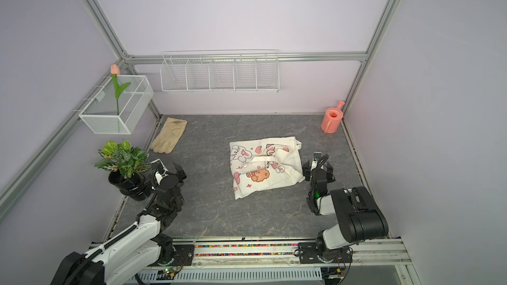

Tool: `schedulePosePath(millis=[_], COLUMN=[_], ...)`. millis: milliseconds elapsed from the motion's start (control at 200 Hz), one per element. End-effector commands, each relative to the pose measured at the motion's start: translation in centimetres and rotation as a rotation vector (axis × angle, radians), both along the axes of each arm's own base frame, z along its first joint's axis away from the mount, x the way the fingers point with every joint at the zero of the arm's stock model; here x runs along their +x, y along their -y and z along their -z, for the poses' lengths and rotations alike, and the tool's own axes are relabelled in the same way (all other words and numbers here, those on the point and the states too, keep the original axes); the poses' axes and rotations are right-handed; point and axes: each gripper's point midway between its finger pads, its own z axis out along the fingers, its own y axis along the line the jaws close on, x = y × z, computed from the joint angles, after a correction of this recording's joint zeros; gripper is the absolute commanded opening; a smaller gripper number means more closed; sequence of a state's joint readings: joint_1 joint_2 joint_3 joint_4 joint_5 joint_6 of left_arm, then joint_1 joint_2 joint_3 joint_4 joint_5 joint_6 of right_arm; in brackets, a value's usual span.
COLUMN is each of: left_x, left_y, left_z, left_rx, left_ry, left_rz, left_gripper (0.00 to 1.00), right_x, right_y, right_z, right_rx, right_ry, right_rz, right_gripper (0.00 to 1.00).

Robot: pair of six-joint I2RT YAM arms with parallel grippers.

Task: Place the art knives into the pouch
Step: Reset both arms

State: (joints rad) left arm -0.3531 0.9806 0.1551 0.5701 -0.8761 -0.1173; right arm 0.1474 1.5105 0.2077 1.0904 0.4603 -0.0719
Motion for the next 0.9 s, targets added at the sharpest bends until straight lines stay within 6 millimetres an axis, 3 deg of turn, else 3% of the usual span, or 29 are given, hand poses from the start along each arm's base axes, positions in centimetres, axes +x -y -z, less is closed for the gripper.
schedulePosePath(millis=[0, 180, 310, 425, 595, 625, 750, 895], left_x=[1.0, 3.5, 5.2, 6.5, 6.8, 7.8, 10.0, 10.7], left_y=[0.4, 1.8, 2.0, 3.6, 3.6, 3.6, 3.7, 3.6], left_z=[-1.3, -1.1, 0.8, 2.2, 2.9, 1.8, 2.6, 3.1], left_rx=[-0.015, 0.038, 0.051, 0.083, 0.070, 0.060, 0.004, -0.022], left_ry=[0.141, 0.126, 0.103, 0.057, 0.010, 0.030, -0.072, -0.107], left_rz=[0.068, 0.169, 0.198, 0.290, 0.306, 0.303, 0.381, 0.402], left_gripper=[0.99, 0.99, 0.99, 0.99, 0.99, 0.99, 0.99, 0.99], right_x=[1.1, 1.9, 2.3, 2.8, 3.1, 3.1, 3.1, 3.2], right_y=[-0.1, 0.2, 0.0, 0.0, 0.2, 0.2, 0.3, 0.4], right_z=[-3.1, -2.0, -1.3, -1.0, -1.0, -1.0, -0.9, -0.9], right_rx=[0.021, 0.038, 0.052, 0.053, 0.058, 0.057, 0.061, 0.067], right_ry=[0.114, 0.110, 0.041, 0.014, 0.018, 0.021, 0.015, 0.009], right_rz=[-0.020, -0.033, -0.039, -0.044, -0.038, -0.037, -0.034, -0.033], right_gripper=[0.89, 0.89, 0.89, 0.89, 0.89, 0.89, 0.89, 0.89])
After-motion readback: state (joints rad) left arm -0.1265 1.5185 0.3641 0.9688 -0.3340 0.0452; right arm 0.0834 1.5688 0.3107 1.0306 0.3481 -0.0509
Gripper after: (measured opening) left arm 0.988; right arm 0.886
